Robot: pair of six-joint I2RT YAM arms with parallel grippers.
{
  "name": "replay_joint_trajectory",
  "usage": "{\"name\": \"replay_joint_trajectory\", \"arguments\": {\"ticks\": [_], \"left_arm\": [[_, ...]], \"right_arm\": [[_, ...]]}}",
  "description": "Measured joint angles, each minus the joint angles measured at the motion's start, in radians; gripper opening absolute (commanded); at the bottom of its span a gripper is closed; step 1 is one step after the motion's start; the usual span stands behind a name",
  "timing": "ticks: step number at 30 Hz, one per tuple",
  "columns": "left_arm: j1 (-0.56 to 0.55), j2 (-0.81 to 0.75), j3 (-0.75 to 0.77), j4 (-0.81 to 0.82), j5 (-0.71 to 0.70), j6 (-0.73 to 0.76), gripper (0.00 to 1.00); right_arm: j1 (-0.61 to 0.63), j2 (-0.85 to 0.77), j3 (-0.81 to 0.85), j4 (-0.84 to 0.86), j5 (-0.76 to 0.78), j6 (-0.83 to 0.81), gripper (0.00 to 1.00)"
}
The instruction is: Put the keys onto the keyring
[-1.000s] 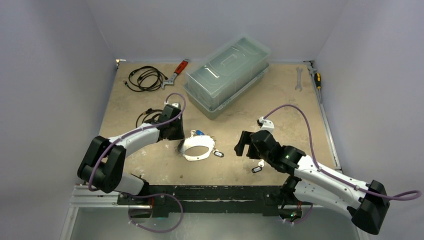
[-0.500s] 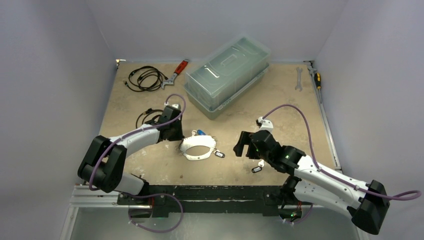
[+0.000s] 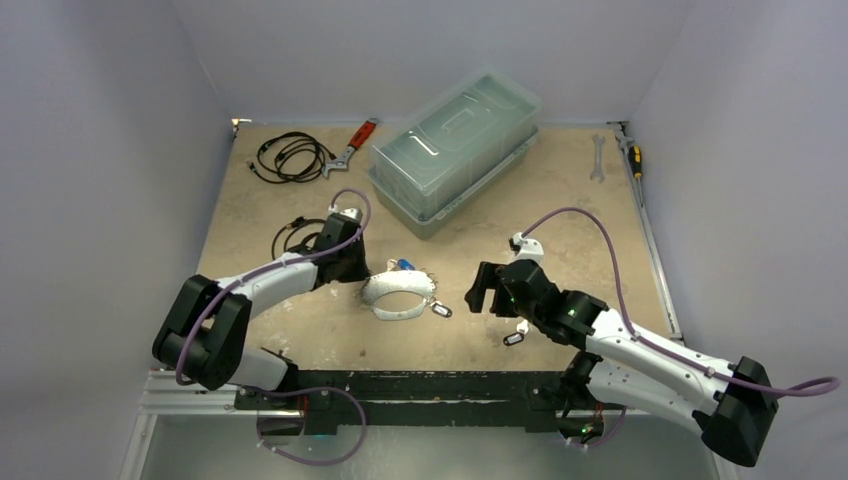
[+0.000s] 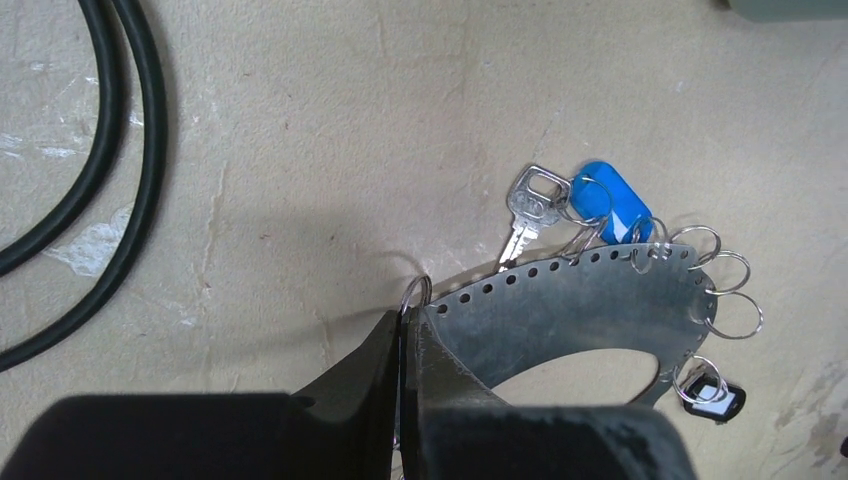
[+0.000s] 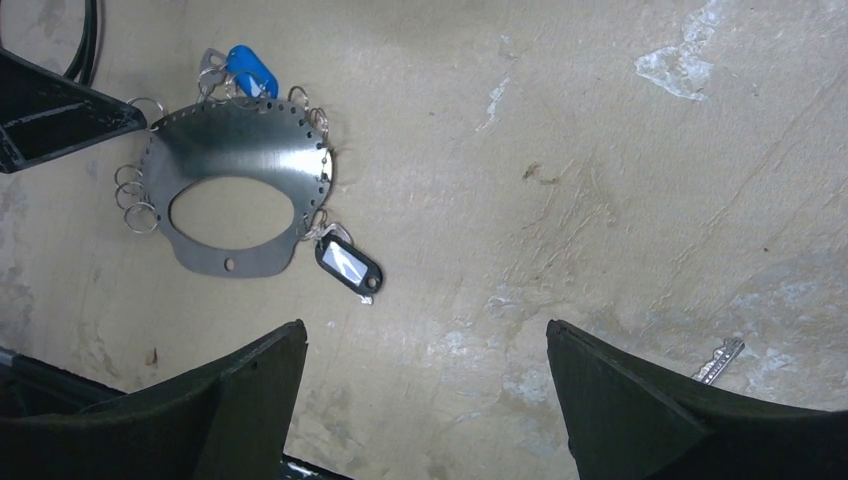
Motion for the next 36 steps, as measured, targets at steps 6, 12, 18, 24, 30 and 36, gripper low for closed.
{"name": "replay_joint_trajectory", "arguments": {"ticks": [6,12,18,24,30,36], "left_arm": [[0.000,-0.067,-0.012,0.017,0.033,0.000,0.00],[-0.003,-0.111,-0.012,0.025,0.045,0.000,0.00],[-0.023,-0.150,-0.011,0.002,0.047,0.001,0.00],[-0.069,-0.209,0.048,-0.081,0.045,0.006,0.00],[-0.091,-0.267,0.139,-0.168,0.039,0.026,0.00],[-0.092,-0.276,0.216,-0.261,0.051,0.104,0.00]], "right_arm": [[0.000,0.000,-0.003,0.026,-0.012,-0.020,0.95],[0.000,-0.021,-0.016,0.071,-0.046,-0.045,0.95],[0.000,-0.095,-0.060,0.193,-0.135,-0.113,0.96],[0.001,-0.171,-0.106,0.351,-0.217,-0.186,0.90],[0.001,-0.199,-0.158,0.598,-0.270,-0.290,0.88],[0.001,-0.113,-0.212,0.990,-0.350,-0.405,0.85]]}}
